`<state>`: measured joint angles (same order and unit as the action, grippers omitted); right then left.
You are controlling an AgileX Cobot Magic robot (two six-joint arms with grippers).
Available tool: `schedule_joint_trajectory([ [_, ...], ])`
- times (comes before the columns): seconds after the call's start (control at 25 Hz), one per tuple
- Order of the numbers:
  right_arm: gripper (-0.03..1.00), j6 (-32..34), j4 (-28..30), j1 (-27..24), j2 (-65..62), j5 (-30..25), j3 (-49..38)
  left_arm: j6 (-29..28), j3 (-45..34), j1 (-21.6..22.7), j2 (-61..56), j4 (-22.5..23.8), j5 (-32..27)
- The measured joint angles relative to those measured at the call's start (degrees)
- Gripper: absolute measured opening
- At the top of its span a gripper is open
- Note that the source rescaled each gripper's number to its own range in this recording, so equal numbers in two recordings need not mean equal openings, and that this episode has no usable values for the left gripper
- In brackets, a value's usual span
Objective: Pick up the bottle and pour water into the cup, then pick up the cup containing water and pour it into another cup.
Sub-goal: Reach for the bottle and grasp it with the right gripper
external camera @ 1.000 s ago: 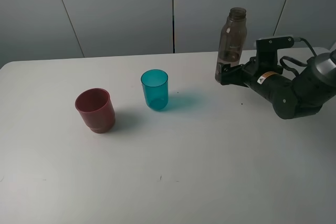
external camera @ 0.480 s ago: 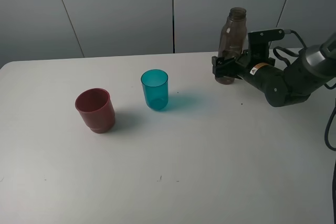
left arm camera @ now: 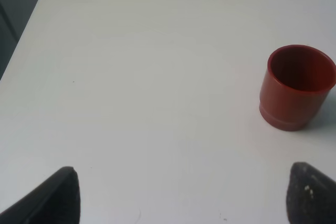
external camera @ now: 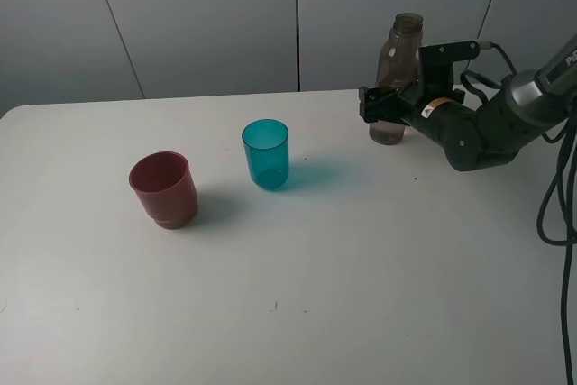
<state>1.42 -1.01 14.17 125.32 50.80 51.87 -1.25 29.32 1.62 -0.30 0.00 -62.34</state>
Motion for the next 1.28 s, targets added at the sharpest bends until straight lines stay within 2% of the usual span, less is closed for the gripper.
schedule_joint_trajectory([
  [1.0,0.98,0.42,-2.84,0.0,2.97,-0.19,3.4,0.1,0.0,0.0,0.0,0.0,0.0],
  [1.04,0.93,0.52,-2.84,0.0,2.97,-0.19,3.4,0.1,0.0,0.0,0.0,0.0,0.0],
  [1.08,0.81,0.71,-2.84,0.0,2.97,-0.19,3.4,0.1,0.0,0.0,0.0,0.0,0.0],
  [1.12,0.64,0.71,-2.84,0.0,3.07,-0.19,3.4,0.1,0.0,0.0,0.0,0.0,0.0],
  [1.2,0.17,0.71,-2.84,0.0,3.19,-0.19,3.4,0.1,0.0,0.0,0.0,0.0,0.0],
  [1.24,0.0,0.71,-2.84,0.0,3.19,-0.08,3.4,0.1,0.0,0.0,0.0,0.0,0.0],
  [1.28,0.01,0.71,-2.97,0.0,3.19,-0.08,3.5,0.1,0.0,0.0,0.0,0.0,0.0],
])
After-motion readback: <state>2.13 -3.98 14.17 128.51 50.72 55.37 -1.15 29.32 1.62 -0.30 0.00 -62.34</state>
